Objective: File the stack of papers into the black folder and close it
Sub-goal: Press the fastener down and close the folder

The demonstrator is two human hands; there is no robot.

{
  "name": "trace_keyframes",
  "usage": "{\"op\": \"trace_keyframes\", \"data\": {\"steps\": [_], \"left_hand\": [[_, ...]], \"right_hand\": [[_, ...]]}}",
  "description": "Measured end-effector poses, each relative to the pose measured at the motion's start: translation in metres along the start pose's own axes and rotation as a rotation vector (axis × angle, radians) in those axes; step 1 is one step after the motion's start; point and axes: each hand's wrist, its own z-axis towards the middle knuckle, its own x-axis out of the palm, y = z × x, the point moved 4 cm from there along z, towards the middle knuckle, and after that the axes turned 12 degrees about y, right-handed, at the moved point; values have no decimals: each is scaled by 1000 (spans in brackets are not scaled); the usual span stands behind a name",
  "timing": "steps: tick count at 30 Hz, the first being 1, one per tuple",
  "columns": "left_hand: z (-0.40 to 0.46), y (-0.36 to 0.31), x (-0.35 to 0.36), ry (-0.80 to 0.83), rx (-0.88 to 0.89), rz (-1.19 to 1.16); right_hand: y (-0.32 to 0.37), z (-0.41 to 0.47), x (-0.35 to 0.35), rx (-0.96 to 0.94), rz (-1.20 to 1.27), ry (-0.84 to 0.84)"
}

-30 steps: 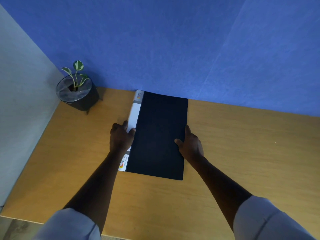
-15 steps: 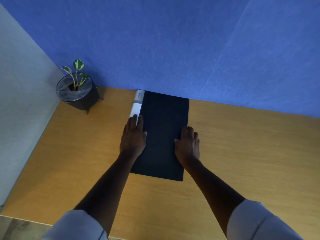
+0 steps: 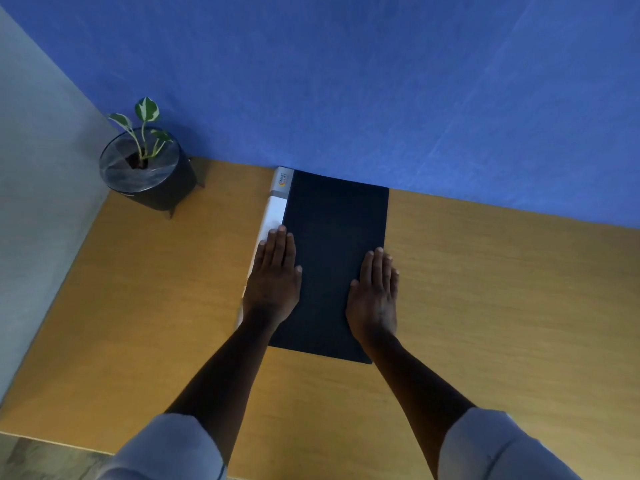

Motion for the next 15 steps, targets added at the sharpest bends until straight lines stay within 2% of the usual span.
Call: {"op": "trace_keyframes", "data": {"steps": [15], "left_hand": [[1,-1,-2,12,-11,18]], "right_hand": [[1,1,2,25,-20,-13]]}}
